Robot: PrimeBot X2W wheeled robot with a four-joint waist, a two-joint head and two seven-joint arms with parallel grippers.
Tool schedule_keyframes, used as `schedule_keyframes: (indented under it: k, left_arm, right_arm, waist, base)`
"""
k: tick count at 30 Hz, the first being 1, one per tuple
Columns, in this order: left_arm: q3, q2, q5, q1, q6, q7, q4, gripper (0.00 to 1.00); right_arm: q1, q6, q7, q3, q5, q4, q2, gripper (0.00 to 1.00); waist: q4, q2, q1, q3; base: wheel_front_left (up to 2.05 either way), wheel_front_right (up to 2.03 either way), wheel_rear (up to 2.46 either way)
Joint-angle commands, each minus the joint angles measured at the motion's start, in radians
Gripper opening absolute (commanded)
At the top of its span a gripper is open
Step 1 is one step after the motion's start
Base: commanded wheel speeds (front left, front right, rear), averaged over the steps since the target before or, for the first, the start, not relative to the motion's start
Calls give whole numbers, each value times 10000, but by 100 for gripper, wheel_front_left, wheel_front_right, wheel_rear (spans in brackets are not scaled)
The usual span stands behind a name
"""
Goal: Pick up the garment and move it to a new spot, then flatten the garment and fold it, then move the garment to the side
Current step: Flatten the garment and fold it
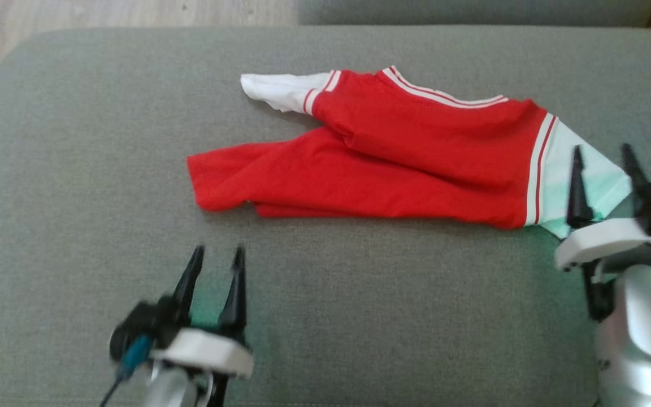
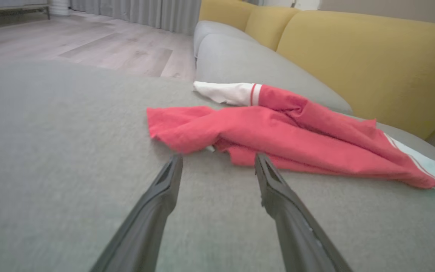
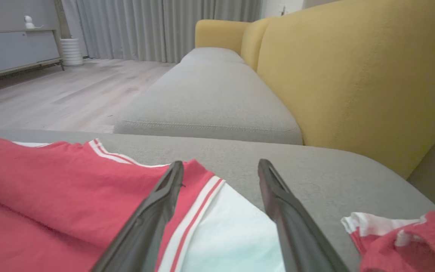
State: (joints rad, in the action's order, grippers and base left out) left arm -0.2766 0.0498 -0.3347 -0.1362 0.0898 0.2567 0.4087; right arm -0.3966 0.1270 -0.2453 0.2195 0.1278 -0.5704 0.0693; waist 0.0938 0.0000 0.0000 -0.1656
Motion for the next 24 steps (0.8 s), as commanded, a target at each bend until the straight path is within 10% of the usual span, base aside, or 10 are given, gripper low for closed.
schedule_keyframes:
  k: [1, 12, 24]
  left_arm:
    - [139, 5, 38, -740, 80, 51, -141, 100]
    - [-935, 26, -397, -3071, 398, -21, 3590, 100]
    - [-1626, 133, -1892, -3708, 406, 47, 3737, 100]
  right_arm:
    - [54, 37, -144, -617, -85, 413, -71, 100]
    - [801, 37, -162, -1883, -793, 942, -183, 100]
    - [724, 37, -163, -2112, -1007, 1055, -189, 100]
  waist:
    - [-107, 0, 0, -214]
    - [-583, 0, 0, -796]
    - [-889, 0, 0, -1122]
  base:
    - [0, 0, 0]
    - [0, 0, 0]
    - [0, 0, 0]
